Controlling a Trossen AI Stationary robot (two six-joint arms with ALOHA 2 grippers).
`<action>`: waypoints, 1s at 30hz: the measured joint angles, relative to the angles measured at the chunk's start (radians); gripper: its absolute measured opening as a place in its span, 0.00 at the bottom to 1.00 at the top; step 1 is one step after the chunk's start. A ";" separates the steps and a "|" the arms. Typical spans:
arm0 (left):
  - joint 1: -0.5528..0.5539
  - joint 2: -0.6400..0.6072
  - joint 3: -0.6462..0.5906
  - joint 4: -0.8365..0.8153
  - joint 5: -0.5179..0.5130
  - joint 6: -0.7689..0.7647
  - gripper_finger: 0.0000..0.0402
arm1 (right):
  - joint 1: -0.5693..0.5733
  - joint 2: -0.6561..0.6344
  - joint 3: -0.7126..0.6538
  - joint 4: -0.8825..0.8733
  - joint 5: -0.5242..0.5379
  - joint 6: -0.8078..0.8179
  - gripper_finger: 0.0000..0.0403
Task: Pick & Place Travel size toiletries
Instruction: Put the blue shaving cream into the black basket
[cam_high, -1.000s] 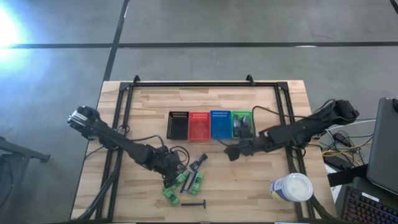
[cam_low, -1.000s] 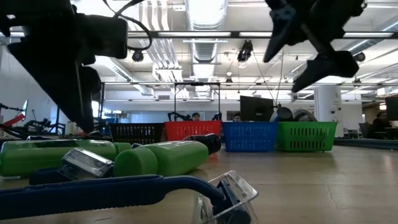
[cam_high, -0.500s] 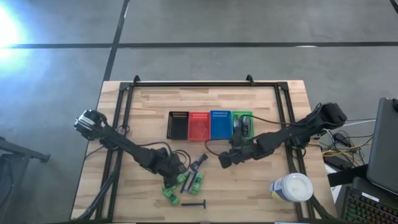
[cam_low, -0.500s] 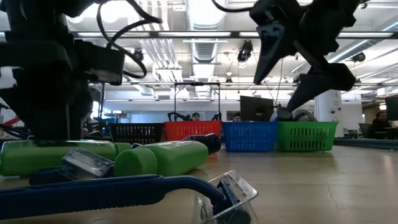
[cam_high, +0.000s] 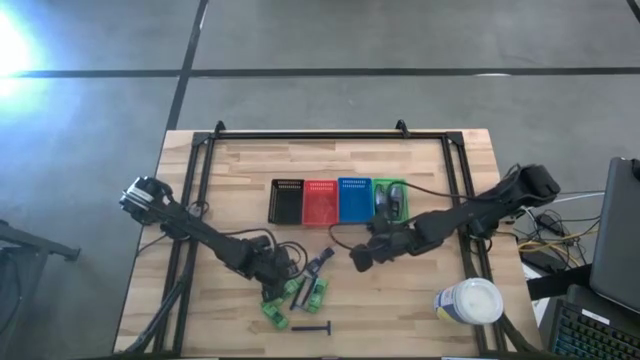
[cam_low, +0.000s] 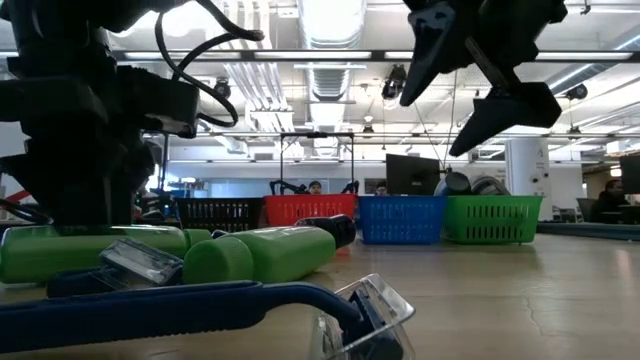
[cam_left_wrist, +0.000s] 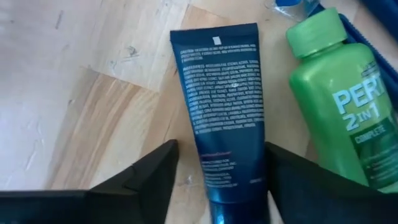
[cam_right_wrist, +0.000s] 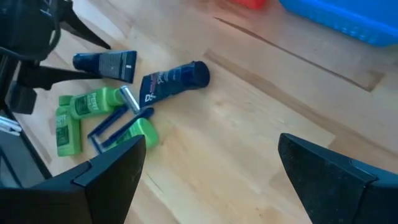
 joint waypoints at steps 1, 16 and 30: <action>0.000 -0.001 0.000 -0.003 -0.001 0.008 0.55 | 0.000 -0.006 0.000 -0.006 0.001 -0.002 0.90; 0.010 -0.149 0.024 -0.015 -0.060 -0.032 0.20 | 0.000 -0.039 0.000 -0.013 0.034 0.047 0.90; 0.064 -0.265 0.029 0.140 -0.247 0.183 0.20 | -0.084 -0.032 0.000 0.361 -0.097 -0.032 0.90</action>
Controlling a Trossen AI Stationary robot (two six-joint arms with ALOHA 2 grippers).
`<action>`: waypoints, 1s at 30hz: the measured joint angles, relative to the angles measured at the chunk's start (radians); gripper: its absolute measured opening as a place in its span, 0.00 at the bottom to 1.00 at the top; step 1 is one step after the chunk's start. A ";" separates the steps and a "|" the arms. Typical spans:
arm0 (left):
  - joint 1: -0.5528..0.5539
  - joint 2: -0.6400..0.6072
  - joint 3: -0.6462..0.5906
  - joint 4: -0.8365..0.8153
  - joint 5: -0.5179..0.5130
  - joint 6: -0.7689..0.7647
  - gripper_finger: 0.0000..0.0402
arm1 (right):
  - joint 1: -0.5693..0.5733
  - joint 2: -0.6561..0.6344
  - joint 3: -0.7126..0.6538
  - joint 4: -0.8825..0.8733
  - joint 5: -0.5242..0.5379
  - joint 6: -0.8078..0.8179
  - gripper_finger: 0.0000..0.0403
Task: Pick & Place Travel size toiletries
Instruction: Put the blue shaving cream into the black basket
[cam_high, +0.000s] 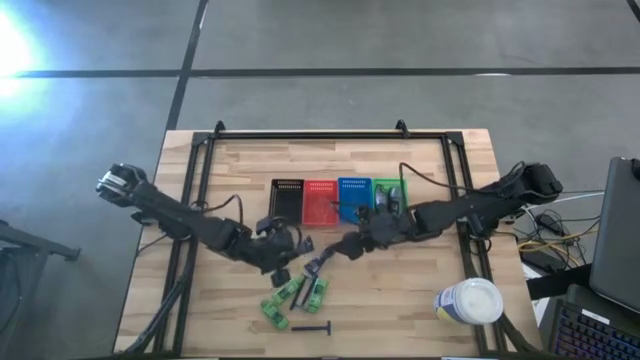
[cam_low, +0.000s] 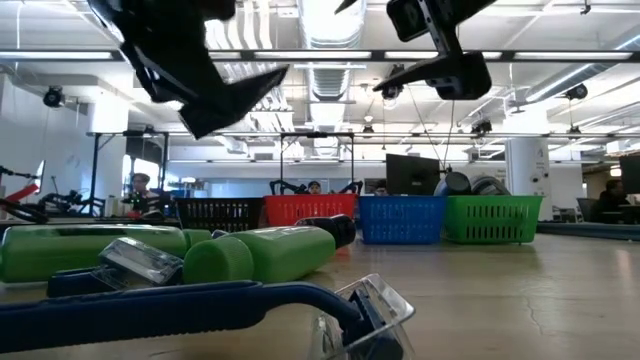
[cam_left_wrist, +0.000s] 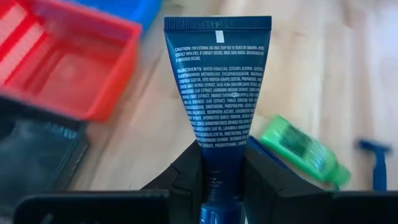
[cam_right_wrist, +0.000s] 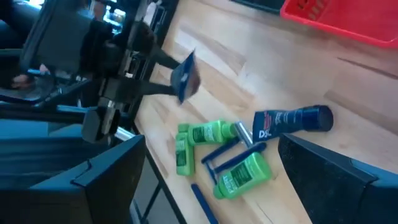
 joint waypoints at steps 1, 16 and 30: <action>0.017 0.000 0.000 -0.010 0.002 -0.052 0.20 | -0.004 -0.001 0.000 -0.006 0.005 0.004 0.90; 0.421 -0.099 -0.009 -0.139 0.063 -0.407 0.20 | -0.001 -0.082 0.000 -0.102 0.093 0.022 0.90; 0.561 0.026 -0.032 -0.147 0.200 -0.427 0.30 | 0.020 -0.107 0.000 -0.190 0.128 0.031 0.90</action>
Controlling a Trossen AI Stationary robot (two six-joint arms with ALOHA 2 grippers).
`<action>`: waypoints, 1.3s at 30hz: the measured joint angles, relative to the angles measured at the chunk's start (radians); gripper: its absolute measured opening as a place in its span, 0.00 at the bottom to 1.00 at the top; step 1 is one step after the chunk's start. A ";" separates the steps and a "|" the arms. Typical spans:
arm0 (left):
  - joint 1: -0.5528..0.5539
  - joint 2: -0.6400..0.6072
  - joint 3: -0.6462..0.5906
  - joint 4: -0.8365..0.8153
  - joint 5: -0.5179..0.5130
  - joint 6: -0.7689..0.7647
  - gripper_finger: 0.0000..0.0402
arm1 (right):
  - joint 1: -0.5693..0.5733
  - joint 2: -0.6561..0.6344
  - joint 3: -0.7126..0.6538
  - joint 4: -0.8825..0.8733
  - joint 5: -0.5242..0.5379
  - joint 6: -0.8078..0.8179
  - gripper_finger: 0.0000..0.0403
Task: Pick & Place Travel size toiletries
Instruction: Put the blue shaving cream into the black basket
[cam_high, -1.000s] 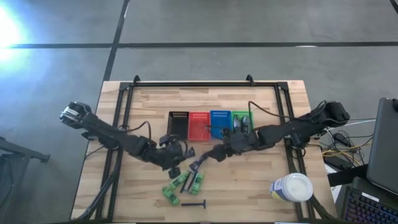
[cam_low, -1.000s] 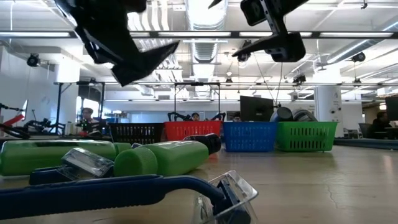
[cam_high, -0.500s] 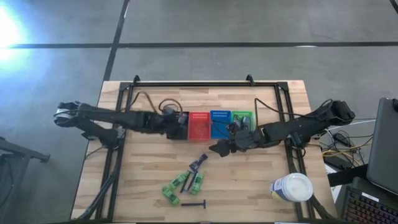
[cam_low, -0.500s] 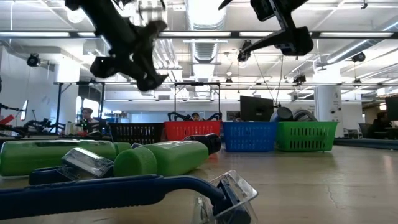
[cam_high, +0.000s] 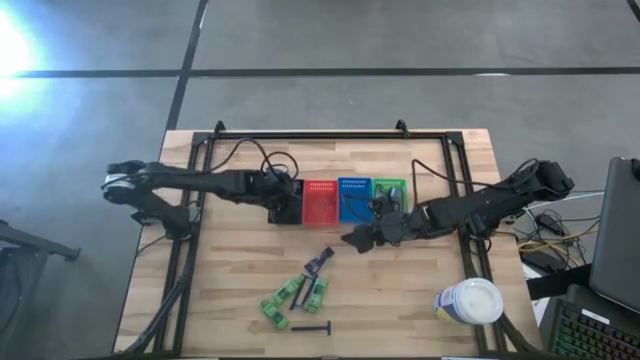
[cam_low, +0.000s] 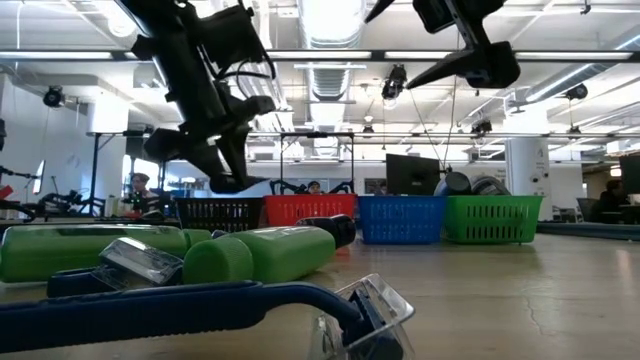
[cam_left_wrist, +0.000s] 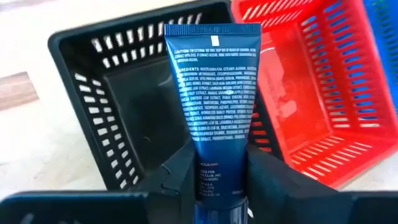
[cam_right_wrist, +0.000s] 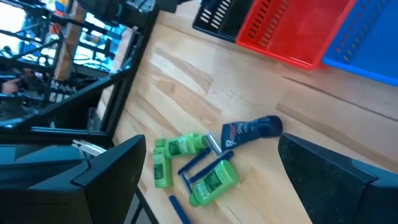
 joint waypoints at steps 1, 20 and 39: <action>0.000 0.004 0.000 -0.002 0.000 -0.004 0.30 | 0.001 0.000 0.000 -0.009 0.000 0.002 0.90; 0.003 0.023 0.000 -0.021 -0.068 -0.020 0.45 | 0.001 0.000 0.000 -0.039 -0.001 -0.009 0.90; -0.360 0.152 0.223 0.041 -0.076 0.318 0.72 | 0.034 -0.075 -0.001 -0.168 0.017 -0.003 0.90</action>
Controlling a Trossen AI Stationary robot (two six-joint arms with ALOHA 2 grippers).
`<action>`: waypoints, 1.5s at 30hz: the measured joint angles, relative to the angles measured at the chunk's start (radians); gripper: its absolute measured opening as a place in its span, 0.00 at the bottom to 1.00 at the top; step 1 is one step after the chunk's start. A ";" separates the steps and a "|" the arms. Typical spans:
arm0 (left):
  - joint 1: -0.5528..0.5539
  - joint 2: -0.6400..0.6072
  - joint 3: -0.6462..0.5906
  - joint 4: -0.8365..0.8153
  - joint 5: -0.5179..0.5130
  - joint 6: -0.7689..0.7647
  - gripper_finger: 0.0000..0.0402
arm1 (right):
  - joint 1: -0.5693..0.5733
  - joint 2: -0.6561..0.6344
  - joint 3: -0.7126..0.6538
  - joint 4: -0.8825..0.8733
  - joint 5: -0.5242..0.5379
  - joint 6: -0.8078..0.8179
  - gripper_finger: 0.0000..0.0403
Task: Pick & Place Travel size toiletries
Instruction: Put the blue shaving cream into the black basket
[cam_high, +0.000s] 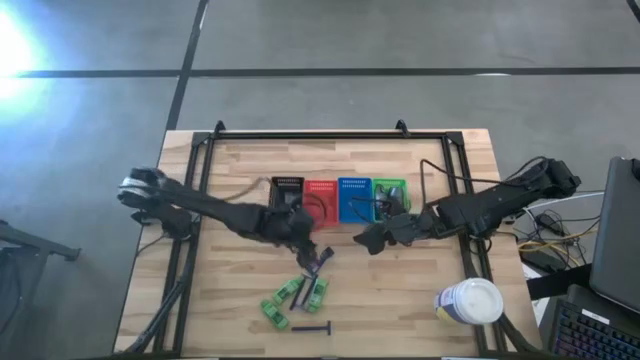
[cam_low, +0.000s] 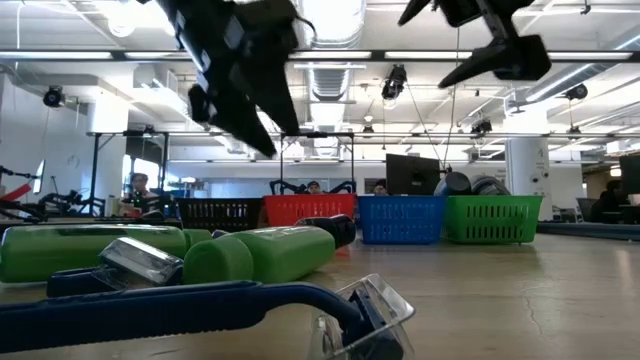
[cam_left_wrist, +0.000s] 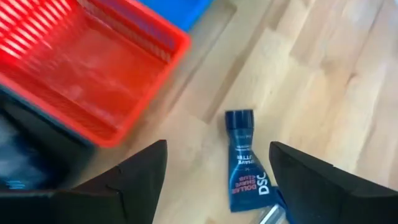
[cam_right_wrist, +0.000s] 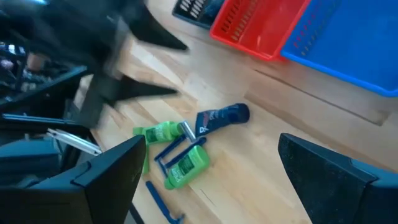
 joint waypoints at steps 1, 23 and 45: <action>-0.009 0.031 0.013 0.001 0.000 -0.016 0.71 | 0.008 -0.014 0.000 -0.007 0.017 0.004 0.90; -0.037 0.460 0.321 -0.176 0.087 -0.030 0.71 | 0.156 -0.099 -0.002 -0.150 0.196 0.134 0.90; -0.035 0.183 0.322 -0.350 -0.101 -0.043 0.05 | 0.155 -0.099 -0.010 -0.182 0.215 0.134 0.90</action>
